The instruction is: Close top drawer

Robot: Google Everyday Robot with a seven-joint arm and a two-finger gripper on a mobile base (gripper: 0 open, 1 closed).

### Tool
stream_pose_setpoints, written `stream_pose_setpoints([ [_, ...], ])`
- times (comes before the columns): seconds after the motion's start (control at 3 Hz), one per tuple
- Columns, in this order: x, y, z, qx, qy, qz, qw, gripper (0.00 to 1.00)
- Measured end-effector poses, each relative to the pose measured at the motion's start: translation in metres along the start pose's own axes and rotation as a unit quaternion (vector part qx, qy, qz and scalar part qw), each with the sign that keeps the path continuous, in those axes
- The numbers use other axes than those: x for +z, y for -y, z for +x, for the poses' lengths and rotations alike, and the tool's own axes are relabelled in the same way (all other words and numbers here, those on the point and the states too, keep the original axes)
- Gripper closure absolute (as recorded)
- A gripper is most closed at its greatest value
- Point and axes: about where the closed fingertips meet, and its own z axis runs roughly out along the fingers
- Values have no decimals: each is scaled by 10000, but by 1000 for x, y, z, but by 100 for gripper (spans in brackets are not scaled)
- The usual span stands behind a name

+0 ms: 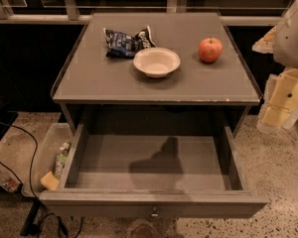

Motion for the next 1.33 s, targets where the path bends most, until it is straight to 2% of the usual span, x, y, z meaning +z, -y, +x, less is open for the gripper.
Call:
stream_pose_setpoints([
  [0.33, 2, -11, 1, -49, 51, 59, 10000, 0],
  [0.67, 10, -47, 0, -214, 278, 75, 9994, 14],
  [1.0, 36, -95, 6, -246, 536, -44, 9983, 33],
  [1.33, 76, -139, 25, -62, 662, -401, 9970, 54],
])
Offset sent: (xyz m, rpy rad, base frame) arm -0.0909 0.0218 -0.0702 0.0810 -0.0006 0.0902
